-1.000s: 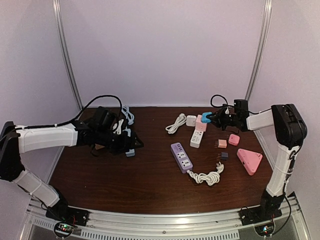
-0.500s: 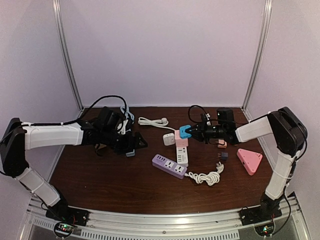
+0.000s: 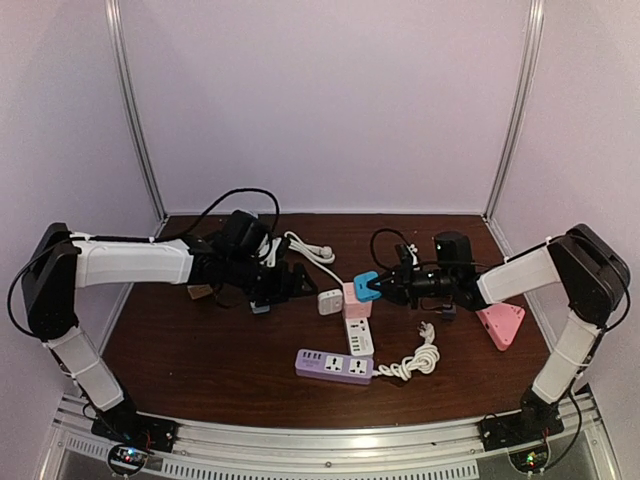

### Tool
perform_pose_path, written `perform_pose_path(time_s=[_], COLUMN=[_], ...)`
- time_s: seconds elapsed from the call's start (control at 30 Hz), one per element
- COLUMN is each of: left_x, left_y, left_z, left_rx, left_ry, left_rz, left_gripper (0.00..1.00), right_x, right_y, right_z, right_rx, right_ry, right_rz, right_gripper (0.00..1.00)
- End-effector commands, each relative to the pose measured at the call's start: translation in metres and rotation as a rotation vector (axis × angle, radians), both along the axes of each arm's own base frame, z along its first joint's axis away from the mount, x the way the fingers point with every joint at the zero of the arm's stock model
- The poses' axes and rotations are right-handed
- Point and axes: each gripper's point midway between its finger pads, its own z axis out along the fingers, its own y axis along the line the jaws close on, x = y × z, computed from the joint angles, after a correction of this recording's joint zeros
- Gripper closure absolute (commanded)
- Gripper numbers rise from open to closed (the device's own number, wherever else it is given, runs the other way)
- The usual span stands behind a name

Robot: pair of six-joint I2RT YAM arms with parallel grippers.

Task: Pull the plug off the socket

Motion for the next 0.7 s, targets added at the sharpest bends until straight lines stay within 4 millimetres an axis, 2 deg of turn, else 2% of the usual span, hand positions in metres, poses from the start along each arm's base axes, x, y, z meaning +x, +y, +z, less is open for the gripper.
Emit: perform_pose_path(time_s=[0.0, 0.1, 0.23, 0.43, 0.53, 0.67], left_x=[0.02, 0.029, 0.031, 0.034, 0.031, 0.03], left_y=[-0.015, -0.018, -0.023, -0.02, -0.025, -0.03], left_z=[0.006, -0.002, -0.001, 0.011, 0.017, 0.022], left_rx=[-0.003, 0.026, 0.062, 0.173, 0.226, 0.31], left_ry=[-0.07, -0.075, -0.143, -0.36, -0.448, -0.577], left_rz=[0.015, 0.024, -0.031, -0.213, -0.336, -0.483], left_gripper=[0.11, 0.11, 0.14, 0.2, 0.16, 0.15], right_x=[-0.021, -0.018, -0.012, -0.006, -0.005, -0.006], right_y=[-0.002, -0.001, -0.002, -0.002, -0.003, -0.003], right_z=[-0.02, -0.019, -0.021, -0.028, -0.034, -0.041], right_rx=[-0.05, -0.054, -0.081, -0.134, -0.164, -0.18], right_ry=[0.061, 0.052, 0.039, 0.023, 0.023, 0.03], right_rz=[0.049, 0.042, 0.032, 0.038, 0.046, 0.05], right_gripper=[0.95, 0.9, 0.86, 0.83, 0.83, 0.83])
